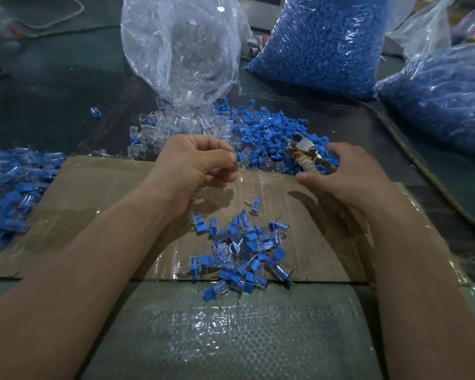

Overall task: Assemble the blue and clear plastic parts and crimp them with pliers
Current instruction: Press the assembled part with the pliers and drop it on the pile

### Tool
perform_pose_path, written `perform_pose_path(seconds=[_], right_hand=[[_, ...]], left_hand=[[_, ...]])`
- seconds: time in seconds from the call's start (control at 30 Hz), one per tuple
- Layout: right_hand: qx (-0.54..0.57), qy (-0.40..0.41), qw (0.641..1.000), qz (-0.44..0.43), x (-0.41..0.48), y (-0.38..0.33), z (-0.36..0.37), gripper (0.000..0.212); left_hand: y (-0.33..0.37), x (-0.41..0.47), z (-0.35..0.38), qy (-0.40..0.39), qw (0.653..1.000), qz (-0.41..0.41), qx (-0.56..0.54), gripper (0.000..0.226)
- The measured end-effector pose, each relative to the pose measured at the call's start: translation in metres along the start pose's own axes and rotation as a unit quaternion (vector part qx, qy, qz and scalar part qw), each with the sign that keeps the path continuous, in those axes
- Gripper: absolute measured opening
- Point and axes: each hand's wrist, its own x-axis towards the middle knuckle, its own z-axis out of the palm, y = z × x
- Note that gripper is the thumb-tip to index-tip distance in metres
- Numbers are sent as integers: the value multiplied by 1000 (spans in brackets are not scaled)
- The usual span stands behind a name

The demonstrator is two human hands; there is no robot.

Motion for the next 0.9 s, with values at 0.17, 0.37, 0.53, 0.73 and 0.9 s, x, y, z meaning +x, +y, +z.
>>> perform_pose_path(seconds=[0.17,0.37,0.53,0.73,0.9], right_hand=[[-46,-86,995,40,5,7,3,91],[-14,-19,999,36,3,4,2,67],[0,39,999,15,-3,-5,-2,41],[31,126,988,-86,-13,-16,-2,48],[83,142,974,-157,-21,-30,5,27]], left_hand=[[-1,0,0,3,1000,1,5,8],[-2,0,0,-2,1000,2,2,8],[-4,1,0,2,999,-11,-39,8],[-6,4,0,25,999,21,-27,11],[-7,5,0,31,998,58,-24,14]])
